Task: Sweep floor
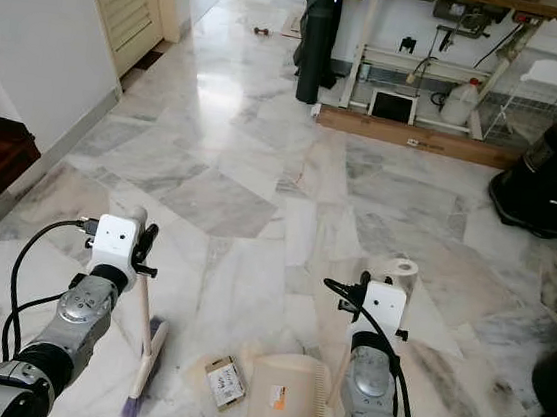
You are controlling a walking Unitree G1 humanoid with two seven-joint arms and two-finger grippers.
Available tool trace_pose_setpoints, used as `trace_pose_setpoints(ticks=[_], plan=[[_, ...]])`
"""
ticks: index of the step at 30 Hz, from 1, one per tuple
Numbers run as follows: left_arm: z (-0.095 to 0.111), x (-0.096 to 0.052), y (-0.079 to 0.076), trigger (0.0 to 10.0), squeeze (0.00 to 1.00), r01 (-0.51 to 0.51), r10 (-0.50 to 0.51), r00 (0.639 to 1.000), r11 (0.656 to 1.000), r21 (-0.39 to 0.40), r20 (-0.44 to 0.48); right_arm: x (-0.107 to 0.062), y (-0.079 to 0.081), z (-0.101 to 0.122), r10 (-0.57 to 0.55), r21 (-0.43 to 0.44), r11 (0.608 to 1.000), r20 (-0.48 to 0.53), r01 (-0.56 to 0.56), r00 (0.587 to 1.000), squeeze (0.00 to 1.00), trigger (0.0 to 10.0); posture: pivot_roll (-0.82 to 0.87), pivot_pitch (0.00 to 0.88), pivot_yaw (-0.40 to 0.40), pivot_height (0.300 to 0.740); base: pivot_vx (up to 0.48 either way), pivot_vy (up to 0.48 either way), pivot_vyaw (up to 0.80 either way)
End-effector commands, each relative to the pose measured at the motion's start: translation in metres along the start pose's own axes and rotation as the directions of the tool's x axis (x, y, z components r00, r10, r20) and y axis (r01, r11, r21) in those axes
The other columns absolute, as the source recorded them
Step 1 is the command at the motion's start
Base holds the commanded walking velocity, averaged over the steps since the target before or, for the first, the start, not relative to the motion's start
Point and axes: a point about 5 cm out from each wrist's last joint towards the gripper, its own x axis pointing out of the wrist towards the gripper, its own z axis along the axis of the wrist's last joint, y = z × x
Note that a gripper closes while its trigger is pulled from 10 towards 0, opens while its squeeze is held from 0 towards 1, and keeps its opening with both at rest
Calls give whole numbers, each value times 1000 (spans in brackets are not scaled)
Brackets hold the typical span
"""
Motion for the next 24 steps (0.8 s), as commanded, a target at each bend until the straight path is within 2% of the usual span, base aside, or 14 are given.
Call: trace_pose_setpoints(ticks=[1, 24], plan=[[-8, -4, 0, 10000, 0, 10, -10, 999, 1000, 14, -39, 2, -1, 3, -2, -3, 1000, 12, 2, 1000, 0, 10000, 129, 94, -29, 740, 0, 0, 0], [-7, -3, 0, 10000, 0, 9, -8, 999, 1000, 13, -37, 2, 0, 3, 1, -4, 1000, 13, -1, 1000, 0, 10000, 130, 96, -30, 740, 0, 0, 0]])
